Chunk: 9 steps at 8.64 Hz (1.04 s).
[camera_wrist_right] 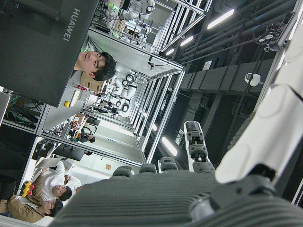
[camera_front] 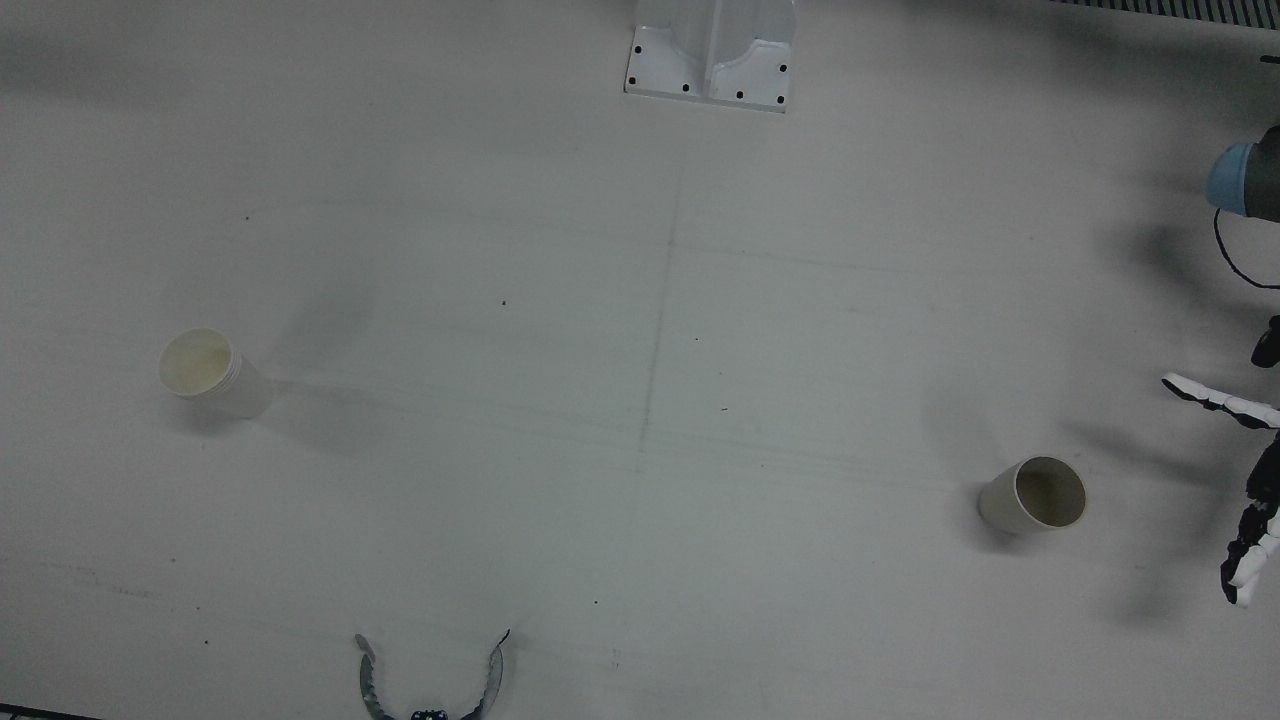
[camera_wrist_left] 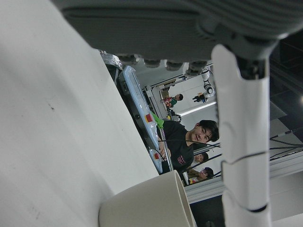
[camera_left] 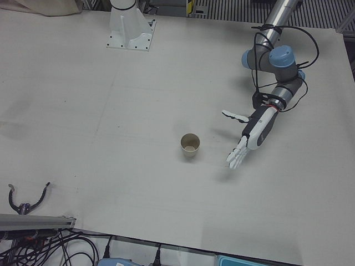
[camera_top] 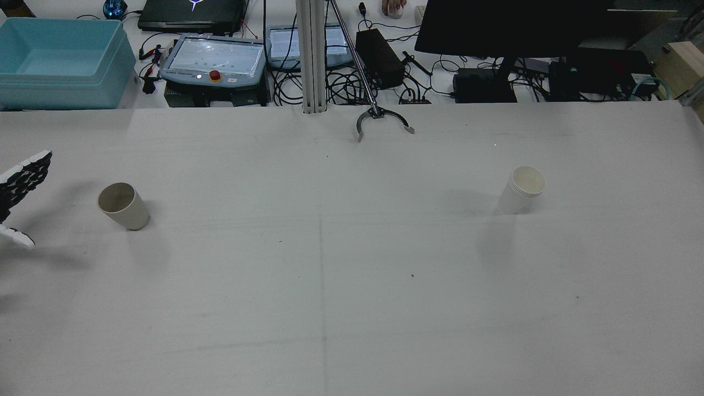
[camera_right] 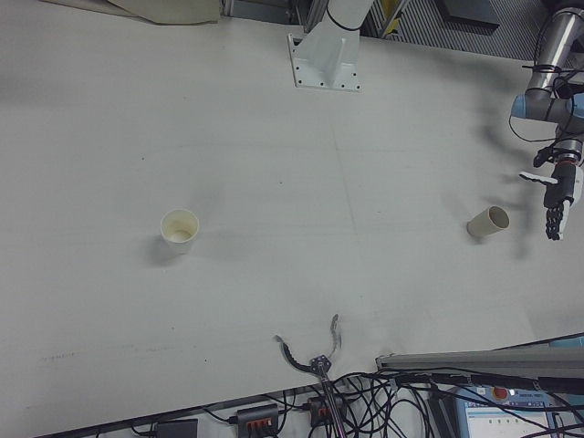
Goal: Pour water
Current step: 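Move the left hand toward the beige paper cup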
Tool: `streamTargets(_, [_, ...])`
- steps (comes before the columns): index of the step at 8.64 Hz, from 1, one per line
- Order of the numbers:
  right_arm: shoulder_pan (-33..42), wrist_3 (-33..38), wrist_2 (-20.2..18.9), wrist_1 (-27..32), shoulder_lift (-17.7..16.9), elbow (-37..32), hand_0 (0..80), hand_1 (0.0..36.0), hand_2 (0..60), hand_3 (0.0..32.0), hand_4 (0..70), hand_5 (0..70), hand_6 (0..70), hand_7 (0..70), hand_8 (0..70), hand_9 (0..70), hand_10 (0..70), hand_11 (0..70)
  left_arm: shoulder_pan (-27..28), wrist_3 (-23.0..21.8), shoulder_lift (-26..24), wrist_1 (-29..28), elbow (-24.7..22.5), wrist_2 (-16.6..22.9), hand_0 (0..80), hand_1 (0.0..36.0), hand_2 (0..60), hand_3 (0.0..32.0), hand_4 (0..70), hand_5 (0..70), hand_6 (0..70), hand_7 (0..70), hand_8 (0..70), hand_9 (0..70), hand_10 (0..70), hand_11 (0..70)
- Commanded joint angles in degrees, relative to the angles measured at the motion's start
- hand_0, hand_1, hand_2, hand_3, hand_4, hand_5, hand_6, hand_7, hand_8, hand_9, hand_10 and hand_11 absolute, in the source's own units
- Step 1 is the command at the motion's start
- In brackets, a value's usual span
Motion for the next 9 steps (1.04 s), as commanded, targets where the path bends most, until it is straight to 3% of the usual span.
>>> streamTargets(1, [0.2,0.0,0.0,-0.1,0.0,-0.6,41.5,8.9,8.8,0.0,6.8,14.3,1.8,6.1,0.0,0.0,0.0,0.0,0.5,-0.1,-4.7,-1.6,6.0,-0.5,64.2,21.8,0.0,0.2,3.6,6.5,0.0,1.7,0.4,0.0,0.0,0.0])
streamTargets(2, [0.3,0.0,-0.1,-0.2,0.0,-0.6,41.4,8.9,8.6,0.0,6.8,14.2,1.9,6.3,0.0,0.0,0.0,0.0,0.5,-0.5,-5.5,-3.6,8.9,-0.5,63.5,21.7,0.0,0.2,3.5,6.3,0.0,1.8,0.4,0.0,0.0,0.0])
streamTargets(7, [0.4,-0.1,-0.1,-0.8,0.1,-0.9,41.7,9.2,10.0,0.0,7.2,14.8,2.5,7.6,0.0,0.1,0.0,0.0,5.4,0.0,-9.7,-3.5,10.7,-0.5,61.6,20.1,0.0,4.2,3.7,6.2,0.0,2.1,0.4,0.0,0.0,0.0])
streamTargets(9, [0.4,-0.1,-0.1,-0.8,0.1,-1.2,41.7,9.4,10.3,0.0,7.4,14.7,2.7,7.9,0.0,0.1,0.0,0.0,6.8,-0.1,-11.5,-2.8,11.7,-0.8,61.4,20.1,0.0,4.0,4.2,6.6,0.0,2.5,0.5,0.0,0.0,0.0])
